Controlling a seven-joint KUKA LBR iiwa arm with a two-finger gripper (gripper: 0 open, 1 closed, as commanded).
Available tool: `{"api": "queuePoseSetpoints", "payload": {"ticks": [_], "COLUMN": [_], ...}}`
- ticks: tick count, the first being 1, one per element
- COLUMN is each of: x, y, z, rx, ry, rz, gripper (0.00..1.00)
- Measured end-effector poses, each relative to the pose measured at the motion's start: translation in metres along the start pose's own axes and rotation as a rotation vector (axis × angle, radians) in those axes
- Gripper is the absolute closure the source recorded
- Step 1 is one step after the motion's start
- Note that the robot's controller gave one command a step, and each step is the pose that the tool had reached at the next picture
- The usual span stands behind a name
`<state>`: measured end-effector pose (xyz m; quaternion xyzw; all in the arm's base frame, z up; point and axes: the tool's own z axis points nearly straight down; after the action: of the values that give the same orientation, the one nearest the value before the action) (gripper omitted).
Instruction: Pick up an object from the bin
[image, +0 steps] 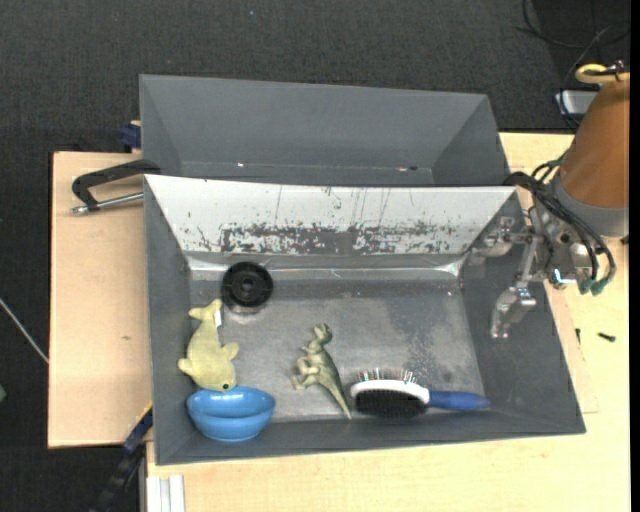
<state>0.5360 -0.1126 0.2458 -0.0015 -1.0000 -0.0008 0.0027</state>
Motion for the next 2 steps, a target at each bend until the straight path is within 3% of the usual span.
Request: {"api": "queuePoseSetpoints", "payload": {"ticks": [1, 2], "x": [0.045, 0.041], "y": [0.063, 0.053], "z": [0.086, 0.171], "rx": [-0.002, 0.0], "ry": [0.001, 0.001], "rz": [-0.182, -0.386], "gripper": [0.0, 0.0]}}
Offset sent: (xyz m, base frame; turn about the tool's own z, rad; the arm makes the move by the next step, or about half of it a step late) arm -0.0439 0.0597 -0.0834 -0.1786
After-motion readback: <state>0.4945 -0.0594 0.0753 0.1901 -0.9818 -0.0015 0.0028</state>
